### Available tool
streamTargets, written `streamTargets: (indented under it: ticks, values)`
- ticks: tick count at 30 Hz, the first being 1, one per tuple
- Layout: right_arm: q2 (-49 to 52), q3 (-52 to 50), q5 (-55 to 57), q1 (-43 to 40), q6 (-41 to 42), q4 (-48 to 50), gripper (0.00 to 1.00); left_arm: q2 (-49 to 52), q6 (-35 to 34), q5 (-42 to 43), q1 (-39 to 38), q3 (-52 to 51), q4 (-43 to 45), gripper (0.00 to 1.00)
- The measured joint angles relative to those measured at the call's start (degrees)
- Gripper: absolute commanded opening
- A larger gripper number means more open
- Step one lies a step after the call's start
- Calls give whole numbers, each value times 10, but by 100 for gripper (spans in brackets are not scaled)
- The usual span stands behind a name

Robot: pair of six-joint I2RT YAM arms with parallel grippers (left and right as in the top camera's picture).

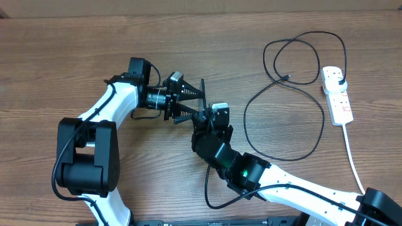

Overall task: Plug charger to phone and switch on socket
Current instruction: 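Grasp the smartphone's bottom edge with the right gripper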

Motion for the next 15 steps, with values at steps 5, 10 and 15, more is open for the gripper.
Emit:
streamTargets:
  ticks: [5,10,15]
  values:
    - [0,0,10,0,-2,-2,21,0,0,0,1,0,0,68]
    - [0,0,14,0,-3,-2,16,0,0,1,3,0,0,70]
    - [0,0,24,-1,-6,-5,9,0,0,1,5,0,-2,71]
